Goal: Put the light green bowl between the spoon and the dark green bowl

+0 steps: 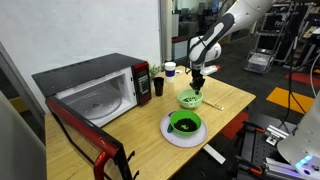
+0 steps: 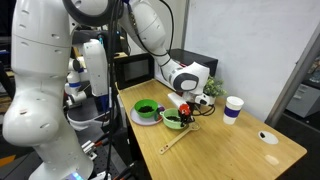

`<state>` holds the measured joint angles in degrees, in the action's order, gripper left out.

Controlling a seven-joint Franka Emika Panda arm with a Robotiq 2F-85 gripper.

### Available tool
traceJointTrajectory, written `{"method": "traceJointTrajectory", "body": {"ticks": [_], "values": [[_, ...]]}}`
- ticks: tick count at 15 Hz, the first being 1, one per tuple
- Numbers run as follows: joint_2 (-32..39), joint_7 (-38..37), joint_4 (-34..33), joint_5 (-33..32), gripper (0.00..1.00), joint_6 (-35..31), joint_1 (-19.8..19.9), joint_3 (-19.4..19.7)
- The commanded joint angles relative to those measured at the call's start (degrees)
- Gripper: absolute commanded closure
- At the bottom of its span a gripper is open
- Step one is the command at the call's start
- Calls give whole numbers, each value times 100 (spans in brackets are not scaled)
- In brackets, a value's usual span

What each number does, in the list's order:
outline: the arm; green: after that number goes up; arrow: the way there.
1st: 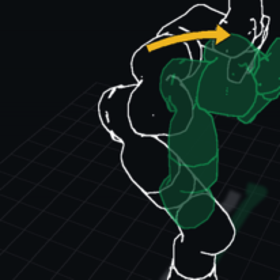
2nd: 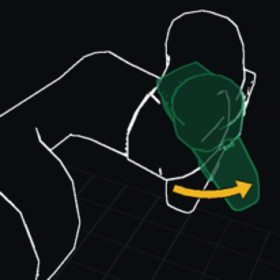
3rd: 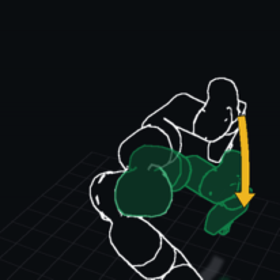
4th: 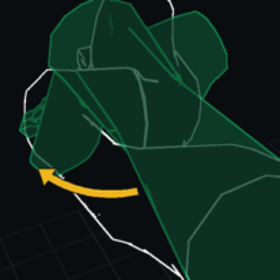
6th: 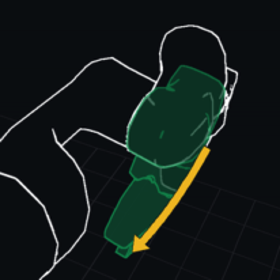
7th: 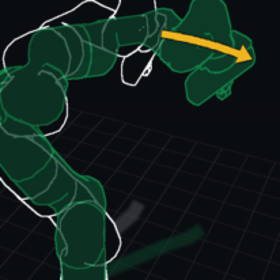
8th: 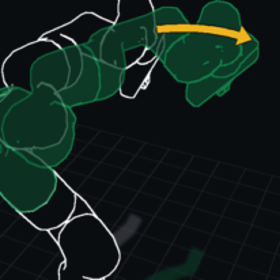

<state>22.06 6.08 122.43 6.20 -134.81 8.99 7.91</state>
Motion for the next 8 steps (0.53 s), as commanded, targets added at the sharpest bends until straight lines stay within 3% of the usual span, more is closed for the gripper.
{"method": "traceJointTrajectory", "body": {"ticks": [1, 8], "values": [[194, -18, -168, -56, 98, -129, 70, -64], [409, 45, -253, -61, 98, -272, 82, -103]]}}
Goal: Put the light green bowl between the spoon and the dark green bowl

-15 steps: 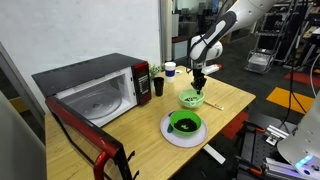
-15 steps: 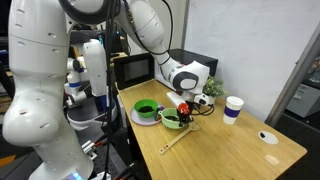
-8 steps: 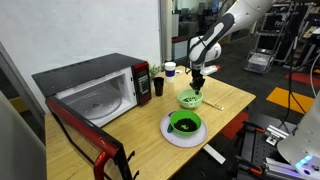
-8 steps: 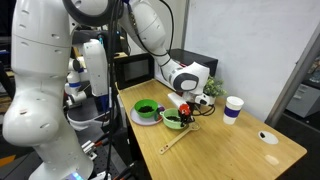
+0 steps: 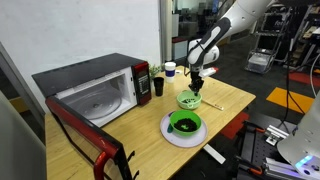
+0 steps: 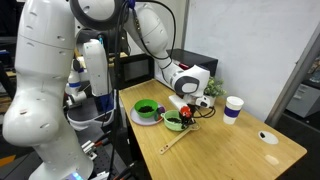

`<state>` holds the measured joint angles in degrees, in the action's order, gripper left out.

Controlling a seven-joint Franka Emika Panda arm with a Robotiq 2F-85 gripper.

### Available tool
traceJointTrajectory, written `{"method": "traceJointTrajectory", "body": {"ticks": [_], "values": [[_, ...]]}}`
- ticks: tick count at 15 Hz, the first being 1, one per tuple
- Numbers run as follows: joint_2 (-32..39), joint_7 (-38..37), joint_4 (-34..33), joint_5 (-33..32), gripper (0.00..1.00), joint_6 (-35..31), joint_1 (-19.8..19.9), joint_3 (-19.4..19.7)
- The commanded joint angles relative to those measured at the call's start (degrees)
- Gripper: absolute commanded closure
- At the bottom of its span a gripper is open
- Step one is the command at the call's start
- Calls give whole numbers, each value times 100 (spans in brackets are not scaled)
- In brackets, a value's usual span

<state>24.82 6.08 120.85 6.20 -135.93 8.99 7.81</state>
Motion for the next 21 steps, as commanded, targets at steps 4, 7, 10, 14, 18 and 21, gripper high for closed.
{"method": "traceJointTrajectory", "body": {"ticks": [4, 7, 10, 14, 18, 21], "values": [[161, 130, -80, -40, 98, -391, 101, -134], [191, 164, -64, -57, 98, -567, 101, -155], [200, 225, -34, -47, 98, -670, 116, -182], [154, 277, 44, -65, 52, -808, 109, -204], [-331, 316, 479, -90, 23, -1155, 72, -229], [-845, 249, 877, -139, 2, -1338, 21, -192]]}}
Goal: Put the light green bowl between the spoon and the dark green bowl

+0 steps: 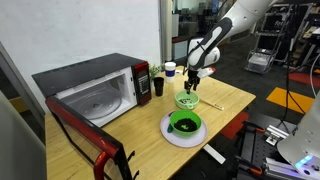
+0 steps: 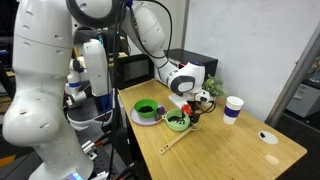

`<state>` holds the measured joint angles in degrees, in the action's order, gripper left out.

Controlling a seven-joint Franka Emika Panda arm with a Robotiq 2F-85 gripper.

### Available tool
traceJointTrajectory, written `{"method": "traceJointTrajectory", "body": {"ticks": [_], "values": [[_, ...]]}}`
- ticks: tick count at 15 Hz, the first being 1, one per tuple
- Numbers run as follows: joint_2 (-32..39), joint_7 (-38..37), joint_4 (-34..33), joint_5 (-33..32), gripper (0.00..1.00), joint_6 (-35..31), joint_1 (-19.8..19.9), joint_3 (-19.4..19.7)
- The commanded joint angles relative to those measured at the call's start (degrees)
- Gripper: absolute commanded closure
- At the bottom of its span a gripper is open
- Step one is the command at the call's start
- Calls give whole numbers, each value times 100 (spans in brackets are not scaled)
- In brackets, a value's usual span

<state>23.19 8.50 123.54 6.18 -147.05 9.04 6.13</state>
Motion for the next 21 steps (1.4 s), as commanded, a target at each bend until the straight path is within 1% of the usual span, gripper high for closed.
{"method": "traceJointTrajectory", "body": {"ticks": [1, 4, 7, 11, 13, 16, 18, 21], "values": [[-940, -38, 781, -194, 1, -158, -13, 15], [-1763, -193, 1281, -403, 0, 295, -72, 90], [-2558, -446, 1842, -897, 0, 663, -156, 76], [-3461, -809, 2484, -1670, 0, 1042, -278, -145], [-3807, -802, 2717, -1819, 0, 1158, -409, -316], [-4085, -632, 2909, -1825, 0, 1167, -685, -591], [-4087, -475, 2926, -1728, 0, 1158, -933, -759], [-3992, -275, 2922, -1581, 0, 1085, -1269, -909]]}}
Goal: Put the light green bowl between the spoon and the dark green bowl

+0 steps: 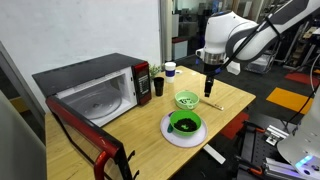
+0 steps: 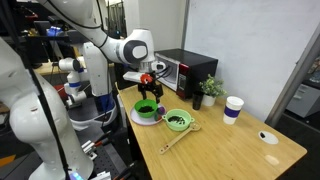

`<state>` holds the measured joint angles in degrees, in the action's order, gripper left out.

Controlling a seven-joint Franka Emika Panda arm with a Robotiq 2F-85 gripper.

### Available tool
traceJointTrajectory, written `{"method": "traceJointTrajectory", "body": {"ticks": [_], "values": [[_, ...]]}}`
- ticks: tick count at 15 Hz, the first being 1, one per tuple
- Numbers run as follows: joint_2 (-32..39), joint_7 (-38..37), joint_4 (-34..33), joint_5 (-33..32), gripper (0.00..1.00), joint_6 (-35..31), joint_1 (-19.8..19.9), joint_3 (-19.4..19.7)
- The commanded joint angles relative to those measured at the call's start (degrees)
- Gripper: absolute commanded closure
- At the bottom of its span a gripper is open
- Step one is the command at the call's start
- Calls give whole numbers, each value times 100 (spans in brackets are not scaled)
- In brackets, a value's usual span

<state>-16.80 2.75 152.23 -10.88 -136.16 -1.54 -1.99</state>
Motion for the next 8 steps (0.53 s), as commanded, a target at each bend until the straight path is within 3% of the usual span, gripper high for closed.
{"method": "traceJointTrajectory", "body": {"ticks": [1, 8], "values": [[28, 309, 68, 106, 0, -75, -258, -127], [5, 63, 10, 42, 0, 2, -210, -135]]}}
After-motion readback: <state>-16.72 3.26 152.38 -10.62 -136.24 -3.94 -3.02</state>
